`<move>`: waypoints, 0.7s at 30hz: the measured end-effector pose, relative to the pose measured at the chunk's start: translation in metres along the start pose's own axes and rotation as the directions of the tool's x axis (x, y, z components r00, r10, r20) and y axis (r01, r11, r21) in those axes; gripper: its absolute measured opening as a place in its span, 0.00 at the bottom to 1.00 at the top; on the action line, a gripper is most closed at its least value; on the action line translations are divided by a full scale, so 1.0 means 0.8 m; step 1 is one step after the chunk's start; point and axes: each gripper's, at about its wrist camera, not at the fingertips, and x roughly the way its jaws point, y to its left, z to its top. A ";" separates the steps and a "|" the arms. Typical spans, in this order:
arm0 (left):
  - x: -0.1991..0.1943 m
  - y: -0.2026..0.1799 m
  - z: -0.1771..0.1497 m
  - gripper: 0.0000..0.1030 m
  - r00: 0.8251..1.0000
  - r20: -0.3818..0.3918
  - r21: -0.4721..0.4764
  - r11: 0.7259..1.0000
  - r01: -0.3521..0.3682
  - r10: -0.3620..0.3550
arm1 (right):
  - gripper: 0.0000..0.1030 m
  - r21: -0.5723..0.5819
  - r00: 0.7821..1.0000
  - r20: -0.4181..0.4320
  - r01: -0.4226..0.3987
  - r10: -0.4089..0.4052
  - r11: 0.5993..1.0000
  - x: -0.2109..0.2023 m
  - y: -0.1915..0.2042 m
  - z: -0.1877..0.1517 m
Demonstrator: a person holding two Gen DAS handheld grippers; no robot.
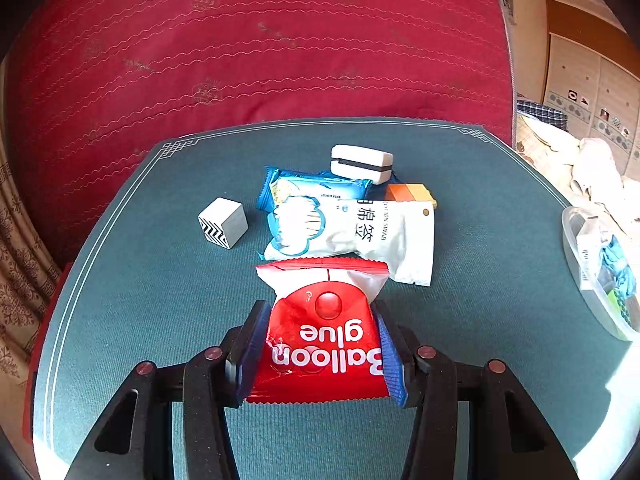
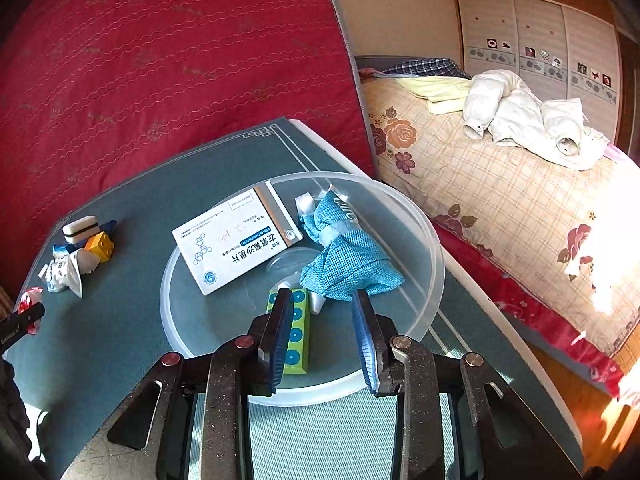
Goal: Organize objects
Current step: 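Grasp the green dotted brick with the right tool and place it in the bowl, then carry the red glue packet with the left tool into the bowl and release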
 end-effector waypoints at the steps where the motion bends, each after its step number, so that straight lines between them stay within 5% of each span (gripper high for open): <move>1: -0.003 -0.007 0.001 0.52 1.000 0.003 0.007 1.000 0.008 -0.008 | 0.32 0.000 1.000 0.001 0.002 -0.002 1.000 -0.001 -0.003 0.000; 12: -0.022 -0.112 0.010 0.52 0.984 -0.008 0.127 0.976 0.178 -0.178 | 0.37 -0.007 1.000 0.017 -0.014 0.014 1.000 -0.005 -0.025 0.000; 21: -0.030 -0.221 0.016 0.52 0.939 -0.060 0.211 0.915 0.343 -0.338 | 0.37 0.040 0.999 0.029 -0.038 0.037 0.998 -0.008 -0.046 0.004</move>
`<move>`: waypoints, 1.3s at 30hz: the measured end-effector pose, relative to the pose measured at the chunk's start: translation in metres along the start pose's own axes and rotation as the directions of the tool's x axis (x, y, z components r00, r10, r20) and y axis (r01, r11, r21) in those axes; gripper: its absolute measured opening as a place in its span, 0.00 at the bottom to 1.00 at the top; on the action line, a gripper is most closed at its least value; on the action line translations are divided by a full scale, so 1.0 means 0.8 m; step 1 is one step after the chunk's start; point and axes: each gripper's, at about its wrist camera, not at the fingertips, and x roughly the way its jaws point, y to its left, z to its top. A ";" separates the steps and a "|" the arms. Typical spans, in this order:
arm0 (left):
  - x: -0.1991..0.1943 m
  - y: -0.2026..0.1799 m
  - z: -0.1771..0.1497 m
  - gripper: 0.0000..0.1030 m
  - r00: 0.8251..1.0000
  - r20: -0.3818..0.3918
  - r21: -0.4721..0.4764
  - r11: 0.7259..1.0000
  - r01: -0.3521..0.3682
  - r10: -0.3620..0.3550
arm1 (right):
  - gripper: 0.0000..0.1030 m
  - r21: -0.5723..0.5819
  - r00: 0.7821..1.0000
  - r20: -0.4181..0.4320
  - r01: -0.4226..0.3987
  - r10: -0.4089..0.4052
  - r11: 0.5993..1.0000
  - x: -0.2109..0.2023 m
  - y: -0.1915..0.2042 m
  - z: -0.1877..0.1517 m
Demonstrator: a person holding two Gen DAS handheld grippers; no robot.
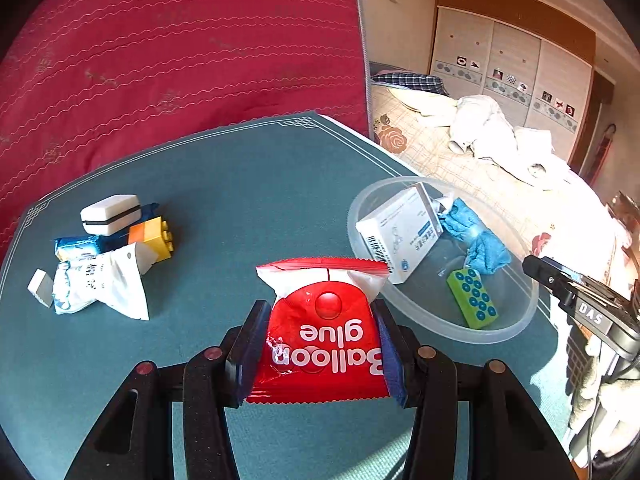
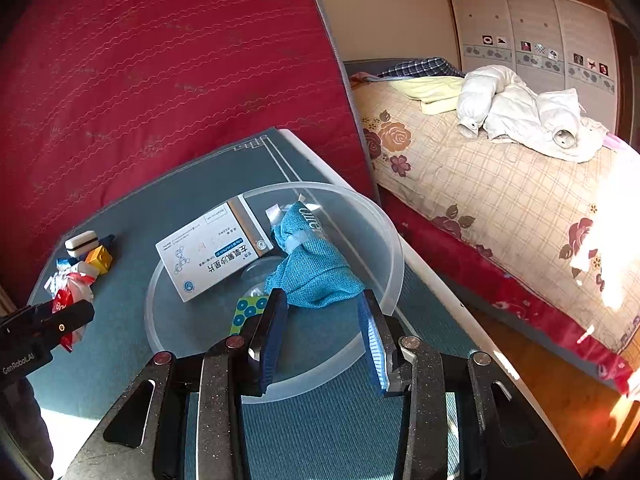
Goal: Organize objects
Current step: 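Carry the red glue packet with the left tool into the bowl and release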
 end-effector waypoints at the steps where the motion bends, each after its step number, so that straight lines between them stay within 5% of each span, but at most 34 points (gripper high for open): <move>1: 0.004 -0.010 0.003 0.52 1.000 -0.001 0.012 1.000 0.010 -0.009 | 0.37 0.002 1.000 0.004 -0.003 0.003 1.000 -0.001 -0.001 0.001; 16: 0.036 -0.083 0.035 0.53 0.991 0.041 0.081 0.989 0.122 -0.125 | 0.37 0.026 1.000 0.004 -0.015 0.015 1.000 0.001 -0.011 0.002; 18: 0.040 -0.084 0.038 0.68 0.988 0.050 0.074 0.987 0.140 -0.143 | 0.37 0.028 1.000 0.002 -0.013 0.013 1.000 0.002 -0.011 0.002; 19: 0.041 -0.083 0.038 0.85 0.988 0.058 0.064 0.988 0.138 -0.142 | 0.37 0.028 1.000 0.001 -0.012 0.012 1.000 0.002 -0.011 0.002; 20: 0.040 -0.080 0.037 0.89 0.988 0.077 0.053 0.990 0.132 -0.136 | 0.37 0.029 1.000 0.001 -0.011 0.011 1.000 0.002 -0.012 0.002; 32: 0.027 -0.039 0.027 0.91 0.995 0.096 0.009 1.000 0.029 -0.029 | 0.37 0.002 1.000 -0.007 -0.016 0.016 1.000 0.005 0.003 -0.003; 39: 0.015 -0.016 0.020 1.00 0.993 0.108 -0.026 0.999 -0.040 0.043 | 0.40 -0.014 1.000 0.002 -0.028 0.028 1.000 0.000 0.016 -0.003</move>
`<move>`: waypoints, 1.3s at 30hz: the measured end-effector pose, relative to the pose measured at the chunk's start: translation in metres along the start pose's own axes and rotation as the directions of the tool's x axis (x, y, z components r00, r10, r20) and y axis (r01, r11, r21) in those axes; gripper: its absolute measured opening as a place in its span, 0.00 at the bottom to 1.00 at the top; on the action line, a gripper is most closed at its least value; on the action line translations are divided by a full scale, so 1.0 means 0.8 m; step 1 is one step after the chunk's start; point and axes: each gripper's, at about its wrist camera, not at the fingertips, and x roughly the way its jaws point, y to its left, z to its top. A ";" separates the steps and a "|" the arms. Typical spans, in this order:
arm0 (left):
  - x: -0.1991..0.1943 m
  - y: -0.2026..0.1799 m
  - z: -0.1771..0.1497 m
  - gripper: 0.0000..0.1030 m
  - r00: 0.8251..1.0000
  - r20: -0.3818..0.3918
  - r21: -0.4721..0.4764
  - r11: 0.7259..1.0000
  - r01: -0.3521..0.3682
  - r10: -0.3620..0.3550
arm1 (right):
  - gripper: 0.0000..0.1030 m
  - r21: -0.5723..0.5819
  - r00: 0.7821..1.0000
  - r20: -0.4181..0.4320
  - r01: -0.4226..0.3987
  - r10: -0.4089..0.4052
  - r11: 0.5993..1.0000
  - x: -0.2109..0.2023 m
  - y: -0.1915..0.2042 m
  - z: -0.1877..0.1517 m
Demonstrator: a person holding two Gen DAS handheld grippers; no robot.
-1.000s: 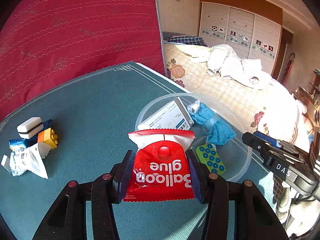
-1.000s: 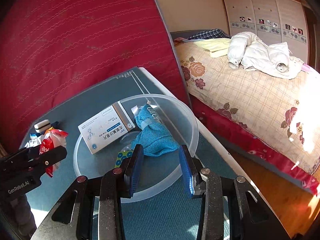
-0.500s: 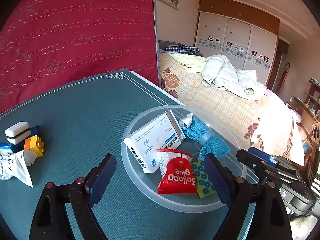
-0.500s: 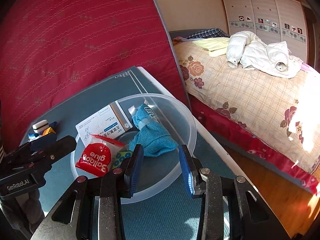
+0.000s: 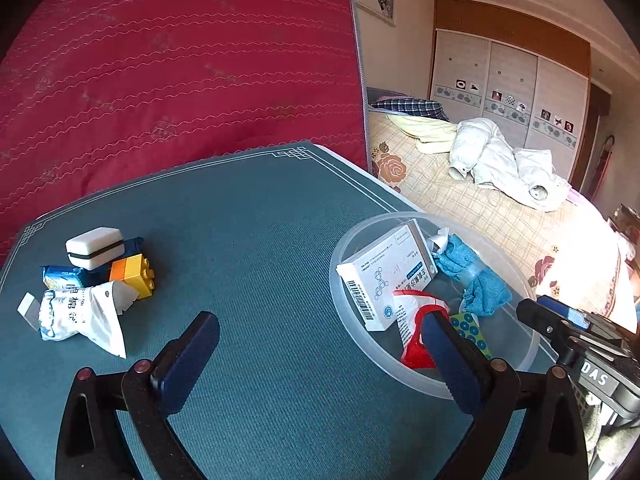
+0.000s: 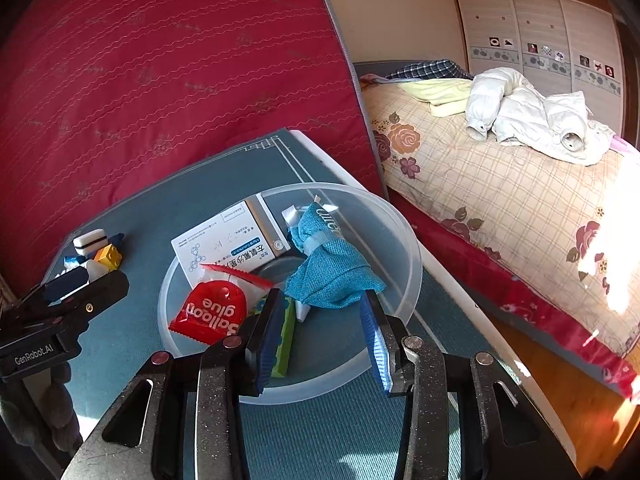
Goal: Organize objects
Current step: 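Carry the red glue packet with the left tool into the bowl and release, then grasp the white zigzag-patterned cube with the left tool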
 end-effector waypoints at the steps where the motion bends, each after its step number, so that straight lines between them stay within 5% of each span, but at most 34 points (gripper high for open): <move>1: 0.000 0.004 -0.001 1.00 1.000 -0.005 -0.003 1.000 -0.011 0.011 | 0.40 -0.004 1.000 -0.001 -0.003 0.003 1.000 0.000 0.002 0.000; 25: -0.027 0.137 -0.024 1.00 0.988 -0.030 -0.128 0.979 -0.156 0.154 | 0.59 -0.147 0.987 -0.030 -0.163 0.161 0.976 -0.003 0.122 -0.010; 39: -0.038 0.223 -0.037 1.00 0.965 -0.073 -0.231 0.937 -0.262 0.252 | 0.61 -0.245 0.940 -0.154 -0.334 0.304 0.910 0.019 0.224 -0.044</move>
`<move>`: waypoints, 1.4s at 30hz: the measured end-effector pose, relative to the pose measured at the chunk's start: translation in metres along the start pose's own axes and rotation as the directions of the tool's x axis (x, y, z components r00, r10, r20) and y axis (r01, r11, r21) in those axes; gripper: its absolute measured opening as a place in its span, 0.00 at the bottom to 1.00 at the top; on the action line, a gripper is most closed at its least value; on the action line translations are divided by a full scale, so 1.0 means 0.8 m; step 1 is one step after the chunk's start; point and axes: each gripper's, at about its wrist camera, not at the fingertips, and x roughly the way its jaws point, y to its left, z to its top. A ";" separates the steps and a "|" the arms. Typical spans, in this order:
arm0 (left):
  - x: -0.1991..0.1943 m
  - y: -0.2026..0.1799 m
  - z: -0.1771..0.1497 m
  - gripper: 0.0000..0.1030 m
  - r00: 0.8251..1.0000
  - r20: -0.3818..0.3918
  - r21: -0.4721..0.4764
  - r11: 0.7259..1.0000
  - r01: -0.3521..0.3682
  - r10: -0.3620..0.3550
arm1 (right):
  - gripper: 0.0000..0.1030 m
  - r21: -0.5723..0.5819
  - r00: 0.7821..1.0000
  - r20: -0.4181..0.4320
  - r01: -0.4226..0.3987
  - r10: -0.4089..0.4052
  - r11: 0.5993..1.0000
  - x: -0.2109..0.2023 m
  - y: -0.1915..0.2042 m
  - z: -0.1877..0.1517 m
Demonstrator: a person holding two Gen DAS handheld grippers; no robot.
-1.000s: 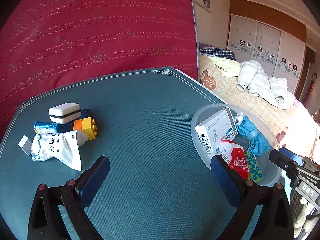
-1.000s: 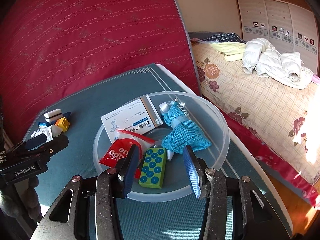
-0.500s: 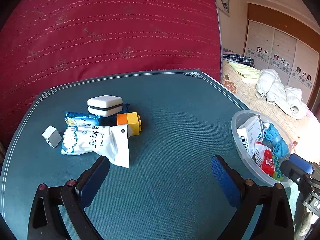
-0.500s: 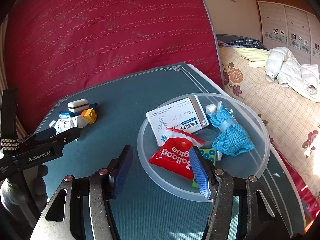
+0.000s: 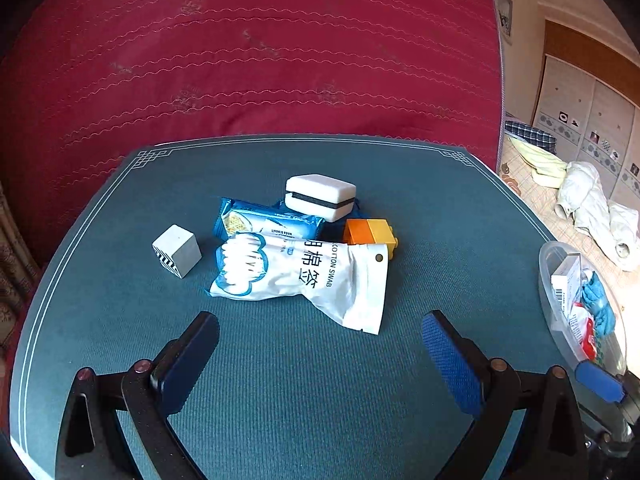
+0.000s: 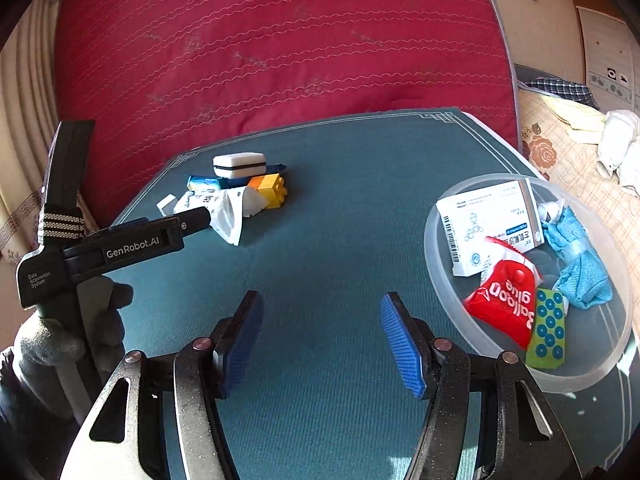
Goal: Organize objects
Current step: 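Grasp the white zigzag-patterned cube with the left tool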
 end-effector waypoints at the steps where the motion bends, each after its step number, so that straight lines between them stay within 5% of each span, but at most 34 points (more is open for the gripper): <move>1: 0.000 0.008 0.001 1.00 1.000 0.002 -0.006 1.000 -0.008 0.008 | 0.61 -0.007 1.000 -0.008 -0.010 0.010 1.000 0.004 0.005 -0.001; 13: 0.020 0.096 0.012 1.00 0.993 -0.026 -0.099 0.988 -0.117 0.115 | 0.61 -0.045 0.995 -0.078 -0.073 0.069 0.996 0.030 0.042 -0.011; 25: 0.074 0.143 0.036 1.00 0.969 -0.095 -0.090 0.967 -0.237 0.229 | 0.62 -0.066 0.990 -0.124 -0.081 0.073 0.994 0.051 0.055 -0.011; 36: 0.104 0.154 0.053 0.96 0.971 -0.129 -0.112 0.970 -0.215 0.200 | 0.62 -0.114 0.981 -0.167 -0.116 0.096 0.987 0.076 0.081 -0.002; 42: 0.112 0.154 0.054 0.73 0.982 -0.142 -0.125 0.982 -0.144 0.126 | 0.64 -0.129 0.975 -0.196 -0.137 0.110 0.982 0.096 0.100 -0.005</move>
